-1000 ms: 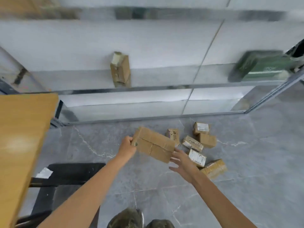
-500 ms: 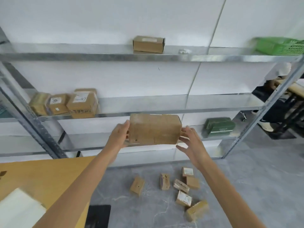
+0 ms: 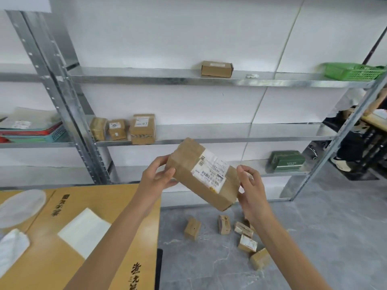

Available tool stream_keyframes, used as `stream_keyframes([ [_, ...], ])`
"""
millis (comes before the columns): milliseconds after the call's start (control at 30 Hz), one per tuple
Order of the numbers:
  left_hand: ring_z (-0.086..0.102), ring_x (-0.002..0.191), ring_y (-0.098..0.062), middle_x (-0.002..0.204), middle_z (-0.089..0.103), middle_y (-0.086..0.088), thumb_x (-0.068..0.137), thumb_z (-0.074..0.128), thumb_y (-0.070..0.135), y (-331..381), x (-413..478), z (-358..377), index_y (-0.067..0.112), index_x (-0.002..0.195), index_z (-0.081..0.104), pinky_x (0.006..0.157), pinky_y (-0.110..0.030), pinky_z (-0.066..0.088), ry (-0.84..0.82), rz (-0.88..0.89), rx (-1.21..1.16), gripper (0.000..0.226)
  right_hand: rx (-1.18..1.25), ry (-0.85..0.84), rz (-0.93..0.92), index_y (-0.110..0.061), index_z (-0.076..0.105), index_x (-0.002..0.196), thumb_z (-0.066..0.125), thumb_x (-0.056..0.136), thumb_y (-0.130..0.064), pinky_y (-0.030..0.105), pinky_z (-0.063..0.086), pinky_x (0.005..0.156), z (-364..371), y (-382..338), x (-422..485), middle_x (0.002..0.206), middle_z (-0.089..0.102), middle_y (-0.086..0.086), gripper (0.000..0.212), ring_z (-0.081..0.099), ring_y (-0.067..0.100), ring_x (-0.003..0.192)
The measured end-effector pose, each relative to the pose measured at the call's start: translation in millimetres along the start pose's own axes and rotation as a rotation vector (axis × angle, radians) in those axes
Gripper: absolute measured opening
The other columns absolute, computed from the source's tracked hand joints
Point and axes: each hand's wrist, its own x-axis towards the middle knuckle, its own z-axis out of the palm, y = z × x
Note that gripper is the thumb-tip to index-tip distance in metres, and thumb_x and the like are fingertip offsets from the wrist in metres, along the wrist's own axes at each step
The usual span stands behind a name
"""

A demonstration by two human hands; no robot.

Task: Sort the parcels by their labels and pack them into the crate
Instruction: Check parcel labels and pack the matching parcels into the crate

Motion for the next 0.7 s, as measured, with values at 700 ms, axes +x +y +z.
stream_keyframes([
  [700, 0.055, 0.121, -0.020, 0.140, 0.046, -0.007, 0.059, 0.076, 0.049, 29.3, -207.0, -52.3, 0.040, 0.143, 0.015, 0.101, -0.047, 0.046, 0.113, -0.200, -0.207, 0.105, -0.167, -0.219, 0.120, -0.022, 0.062, 0.108, 0.060, 0.091, -0.033, 0.025, 0.054, 0.067, 38.3, 26.4, -197.5, 0.103, 0.068, 0.005, 0.020, 0.066, 0.010, 0.081],
])
